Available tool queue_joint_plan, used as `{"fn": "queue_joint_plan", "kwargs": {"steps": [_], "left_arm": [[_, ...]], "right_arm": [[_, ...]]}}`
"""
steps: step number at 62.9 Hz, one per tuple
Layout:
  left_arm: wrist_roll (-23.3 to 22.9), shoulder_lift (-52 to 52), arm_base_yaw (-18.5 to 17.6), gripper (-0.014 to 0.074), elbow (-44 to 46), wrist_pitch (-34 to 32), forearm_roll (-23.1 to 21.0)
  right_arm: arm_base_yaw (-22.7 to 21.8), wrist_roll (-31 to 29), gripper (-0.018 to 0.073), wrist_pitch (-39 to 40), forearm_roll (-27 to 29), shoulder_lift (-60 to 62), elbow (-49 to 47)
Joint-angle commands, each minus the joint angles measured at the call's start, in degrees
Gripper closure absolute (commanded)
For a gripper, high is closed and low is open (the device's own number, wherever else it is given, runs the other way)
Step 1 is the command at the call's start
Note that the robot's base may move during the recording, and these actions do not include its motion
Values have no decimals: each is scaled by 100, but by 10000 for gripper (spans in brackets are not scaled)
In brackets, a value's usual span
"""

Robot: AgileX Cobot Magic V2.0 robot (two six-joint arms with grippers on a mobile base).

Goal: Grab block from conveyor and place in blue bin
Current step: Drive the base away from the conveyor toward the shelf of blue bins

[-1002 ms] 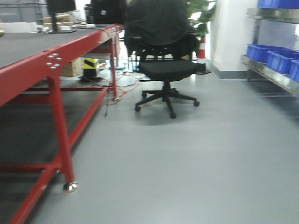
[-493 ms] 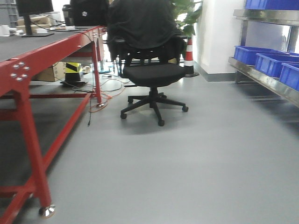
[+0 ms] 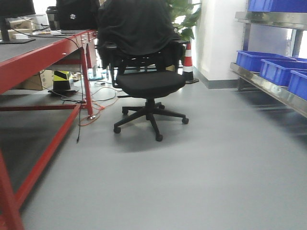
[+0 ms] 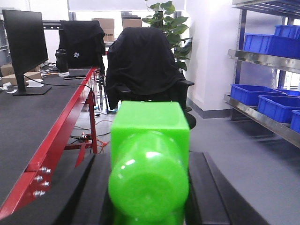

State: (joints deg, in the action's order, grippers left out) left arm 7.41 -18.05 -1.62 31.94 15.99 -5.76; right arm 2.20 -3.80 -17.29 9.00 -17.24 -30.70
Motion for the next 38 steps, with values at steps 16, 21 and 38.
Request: {"fn": "queue_joint_plan", "kwargs": {"steps": [16,21,38], "left_arm": [[1,9,-29,708,8,-116,-12],[1,9,-29,708,8,-116,-12],[1,9,-29,708,8,-116,-12]], "right_arm": [[-27,-33,721,104,-7,23,-47],[-27,-33,721,104,-7,23,-47],[-27,-33,721,104,-7,23,-47]]}}
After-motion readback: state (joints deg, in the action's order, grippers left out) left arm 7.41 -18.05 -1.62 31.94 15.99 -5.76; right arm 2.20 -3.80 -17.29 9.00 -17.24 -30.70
